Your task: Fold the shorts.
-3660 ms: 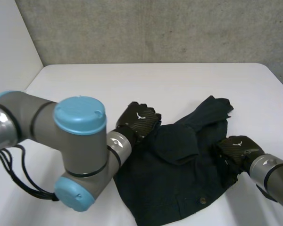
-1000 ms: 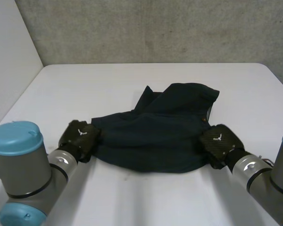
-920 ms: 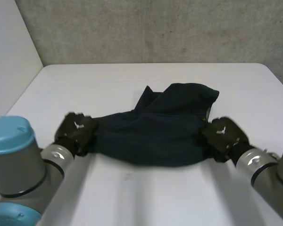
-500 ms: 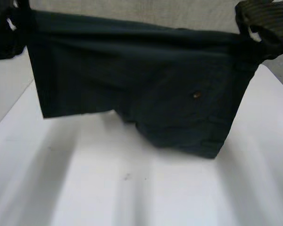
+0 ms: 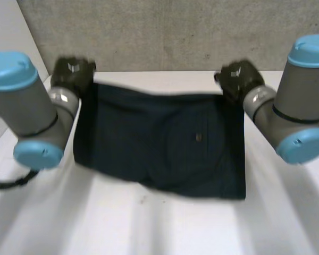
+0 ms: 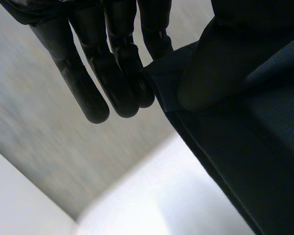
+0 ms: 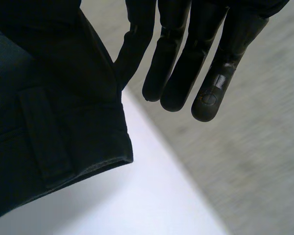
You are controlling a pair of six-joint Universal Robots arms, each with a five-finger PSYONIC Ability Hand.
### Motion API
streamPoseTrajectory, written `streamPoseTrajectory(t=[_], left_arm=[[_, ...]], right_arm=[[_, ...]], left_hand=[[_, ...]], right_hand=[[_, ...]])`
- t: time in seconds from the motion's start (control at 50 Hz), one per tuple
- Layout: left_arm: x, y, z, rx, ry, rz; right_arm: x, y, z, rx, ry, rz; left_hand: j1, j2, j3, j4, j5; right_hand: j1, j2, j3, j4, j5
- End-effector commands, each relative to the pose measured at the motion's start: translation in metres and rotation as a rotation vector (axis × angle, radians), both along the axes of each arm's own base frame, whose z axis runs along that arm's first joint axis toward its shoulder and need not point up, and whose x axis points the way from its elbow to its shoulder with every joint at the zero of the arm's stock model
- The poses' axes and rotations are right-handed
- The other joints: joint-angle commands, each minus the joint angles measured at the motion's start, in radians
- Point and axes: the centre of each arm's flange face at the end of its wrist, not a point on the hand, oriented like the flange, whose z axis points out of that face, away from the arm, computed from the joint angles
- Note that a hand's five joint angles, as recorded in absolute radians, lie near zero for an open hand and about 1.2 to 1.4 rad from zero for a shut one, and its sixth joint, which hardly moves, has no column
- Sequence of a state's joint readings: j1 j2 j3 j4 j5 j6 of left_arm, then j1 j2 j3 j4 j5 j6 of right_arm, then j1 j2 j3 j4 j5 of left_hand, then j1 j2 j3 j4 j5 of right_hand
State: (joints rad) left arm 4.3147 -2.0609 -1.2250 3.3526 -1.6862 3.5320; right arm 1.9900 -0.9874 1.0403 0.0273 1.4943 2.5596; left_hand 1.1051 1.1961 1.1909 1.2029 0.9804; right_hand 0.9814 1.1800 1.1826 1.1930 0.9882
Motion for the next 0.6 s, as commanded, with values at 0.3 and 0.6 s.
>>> streamPoseTrajectory(t=[0.3, 0.6], left_arm=[[0.012, 0.024, 0.17, -0.65, 0.334, -0.009], [0.028, 0.061, -0.017, -0.046, 0.137, -0.001]], right_arm=[[0.016, 0.017, 0.177, -0.603, -0.332, 0.046], [0.005, 0.059, -0.021, 0.078, -0.045, 0.166]], left_hand=[[0.291, 0.2, 0.205, 0.193, 0.241], [0.291, 0.2, 0.205, 0.193, 0.241]], right_hand=[[0.415, 0.216, 0.214, 0.203, 0.233], [0.415, 0.216, 0.214, 0.203, 0.233]])
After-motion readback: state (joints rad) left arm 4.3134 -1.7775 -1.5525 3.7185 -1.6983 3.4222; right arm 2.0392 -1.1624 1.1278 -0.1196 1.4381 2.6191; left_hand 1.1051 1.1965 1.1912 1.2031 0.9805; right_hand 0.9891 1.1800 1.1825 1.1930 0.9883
